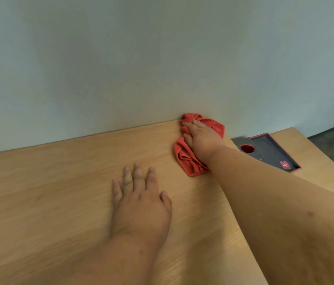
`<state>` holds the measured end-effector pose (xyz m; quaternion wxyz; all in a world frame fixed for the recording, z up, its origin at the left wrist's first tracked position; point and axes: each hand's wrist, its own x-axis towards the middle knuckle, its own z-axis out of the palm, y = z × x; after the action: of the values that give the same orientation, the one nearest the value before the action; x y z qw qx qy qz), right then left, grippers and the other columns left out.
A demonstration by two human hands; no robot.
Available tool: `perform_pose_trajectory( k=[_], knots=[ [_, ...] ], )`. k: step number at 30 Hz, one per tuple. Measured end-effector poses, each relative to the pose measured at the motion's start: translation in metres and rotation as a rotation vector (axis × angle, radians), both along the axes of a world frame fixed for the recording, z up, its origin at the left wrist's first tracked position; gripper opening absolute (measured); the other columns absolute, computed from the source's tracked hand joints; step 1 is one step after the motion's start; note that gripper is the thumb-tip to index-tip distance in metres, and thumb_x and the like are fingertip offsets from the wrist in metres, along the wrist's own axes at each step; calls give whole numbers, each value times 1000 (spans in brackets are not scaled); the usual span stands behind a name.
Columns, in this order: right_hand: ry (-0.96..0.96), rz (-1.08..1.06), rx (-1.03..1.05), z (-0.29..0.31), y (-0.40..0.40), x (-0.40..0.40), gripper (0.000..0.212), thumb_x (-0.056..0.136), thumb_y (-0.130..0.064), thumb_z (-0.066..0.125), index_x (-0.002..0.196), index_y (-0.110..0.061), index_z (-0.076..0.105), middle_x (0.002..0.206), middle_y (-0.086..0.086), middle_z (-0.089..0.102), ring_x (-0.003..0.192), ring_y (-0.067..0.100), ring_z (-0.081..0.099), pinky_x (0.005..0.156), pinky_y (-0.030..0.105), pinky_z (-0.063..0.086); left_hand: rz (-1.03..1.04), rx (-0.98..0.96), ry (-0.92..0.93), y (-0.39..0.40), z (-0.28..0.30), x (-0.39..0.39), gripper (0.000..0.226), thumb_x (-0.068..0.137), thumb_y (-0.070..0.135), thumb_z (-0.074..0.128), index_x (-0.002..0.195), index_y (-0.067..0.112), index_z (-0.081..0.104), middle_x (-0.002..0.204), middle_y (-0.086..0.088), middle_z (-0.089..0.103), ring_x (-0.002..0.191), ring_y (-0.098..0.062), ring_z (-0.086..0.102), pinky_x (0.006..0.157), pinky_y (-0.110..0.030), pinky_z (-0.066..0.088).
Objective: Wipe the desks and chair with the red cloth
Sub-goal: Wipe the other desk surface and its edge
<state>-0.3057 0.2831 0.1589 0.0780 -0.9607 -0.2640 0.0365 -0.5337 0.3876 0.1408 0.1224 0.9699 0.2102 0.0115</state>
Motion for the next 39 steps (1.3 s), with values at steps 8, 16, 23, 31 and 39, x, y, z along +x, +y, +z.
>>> perform_pose_trajectory(
  k=[8, 16, 23, 31, 39],
  knots=[
    [56, 220, 109, 5, -5, -67, 45, 99, -32, 52, 143, -23, 50, 155, 6, 41, 144, 22, 33, 116, 46, 27, -8, 12, 11, 0, 1, 1, 68, 93, 50, 24, 154, 26, 11, 165, -8, 3, 150, -28, 0, 119, -50, -1],
    [60, 180, 107, 3, -43, -144, 47, 99, -38, 49, 145, -27, 47, 156, 3, 40, 145, 19, 31, 118, 43, 23, -12, 27, 26, 1, 0, 2, 64, 94, 47, 27, 154, 26, 17, 164, -7, 8, 150, -28, 4, 119, -50, 4],
    [33, -141, 120, 1, -115, -216, 48, 100, -46, 42, 146, -31, 43, 157, -4, 37, 145, 18, 30, 118, 42, 24, -9, 53, 64, 0, 1, 1, 65, 94, 48, 23, 154, 26, 14, 164, -7, 7, 150, -27, 4, 120, -49, 5],
    [-90, -298, 129, 0, -202, -277, 33, 93, -27, 65, 126, -25, 66, 127, 3, 68, 121, 22, 59, 106, 35, 41, -12, 45, 90, -2, 3, 0, 65, 94, 48, 19, 155, 24, 11, 165, -7, 5, 150, -28, 2, 119, -50, 4],
    [-4, -510, 721, 74, -145, -180, 17, 101, -34, 46, 99, -47, 58, 77, -35, 53, 80, -20, 53, 68, 1, 34, -16, 41, 76, -2, 3, 1, 66, 93, 48, 20, 155, 24, 10, 165, -8, 4, 150, -29, 2, 119, -51, 3]
  ],
)
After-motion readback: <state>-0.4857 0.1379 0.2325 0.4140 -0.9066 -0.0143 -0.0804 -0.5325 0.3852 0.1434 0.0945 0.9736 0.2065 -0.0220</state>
